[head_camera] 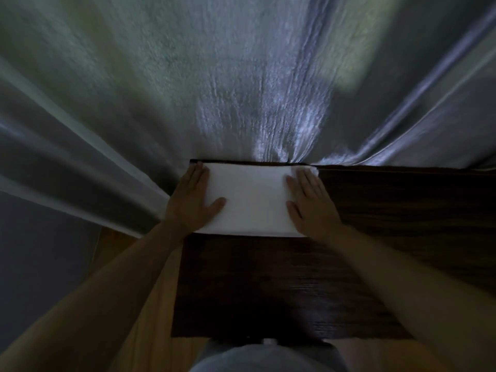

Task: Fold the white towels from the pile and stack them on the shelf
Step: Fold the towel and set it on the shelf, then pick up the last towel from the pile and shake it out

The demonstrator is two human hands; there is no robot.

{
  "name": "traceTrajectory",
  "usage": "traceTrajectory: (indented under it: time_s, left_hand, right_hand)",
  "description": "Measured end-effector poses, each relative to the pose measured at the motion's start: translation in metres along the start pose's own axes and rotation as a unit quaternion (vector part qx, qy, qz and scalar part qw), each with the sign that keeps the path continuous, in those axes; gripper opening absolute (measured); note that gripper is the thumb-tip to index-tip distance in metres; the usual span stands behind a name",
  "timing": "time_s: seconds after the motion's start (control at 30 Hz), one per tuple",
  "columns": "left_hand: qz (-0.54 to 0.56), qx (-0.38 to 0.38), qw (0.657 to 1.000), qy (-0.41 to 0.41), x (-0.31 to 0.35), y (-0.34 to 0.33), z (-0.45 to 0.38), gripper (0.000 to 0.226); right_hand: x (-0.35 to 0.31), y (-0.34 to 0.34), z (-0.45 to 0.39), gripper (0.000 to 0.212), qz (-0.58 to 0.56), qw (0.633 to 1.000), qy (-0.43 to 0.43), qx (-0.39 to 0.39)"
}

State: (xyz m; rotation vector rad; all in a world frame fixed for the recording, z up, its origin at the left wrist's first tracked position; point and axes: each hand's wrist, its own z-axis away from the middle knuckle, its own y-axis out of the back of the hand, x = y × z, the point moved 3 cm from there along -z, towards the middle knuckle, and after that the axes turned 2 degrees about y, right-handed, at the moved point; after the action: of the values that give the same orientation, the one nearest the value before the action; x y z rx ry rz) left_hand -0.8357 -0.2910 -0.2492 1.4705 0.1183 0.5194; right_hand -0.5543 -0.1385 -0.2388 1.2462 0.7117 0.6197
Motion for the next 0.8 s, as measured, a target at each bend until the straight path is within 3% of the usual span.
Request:
traceTrajectory:
  time_s: [0.13, 0.3, 0.4, 0.53, 0.8]
  left_hand:
    - [0.008, -0.055, 0.996, 0.074, -0.006, -0.012, 0.018, 0.101]
    - [-0.09, -0.065, 0.991, 0.069, 0.007, 0.003, 0.004, 0.101]
    - [-0.155, -0.069, 0.984, 0.05, 0.032, 0.021, 0.0, 0.088]
    - [-0.122, -0.051, 0.991, -0.03, 0.112, 0.05, -0.001, 0.065]
    - [0.005, 0.031, 0.985, -0.171, 0.304, 0.074, 0.012, 0.046]
  right_hand:
    - [0.013, -0.025, 0.048, 0.066, -0.019, 0.998, -0.037, -0.038]
    - [0.017, -0.014, 0.066, 0.067, -0.04, 0.994, -0.091, -0.039]
    - [0.019, -0.002, 0.075, 0.067, -0.051, 0.992, -0.096, -0.058]
    - [0.032, 0.028, 0.086, 0.084, -0.063, 0.991, -0.113, -0.041]
    - [0.106, 0.114, 0.143, 0.061, -0.062, 0.987, -0.114, 0.091]
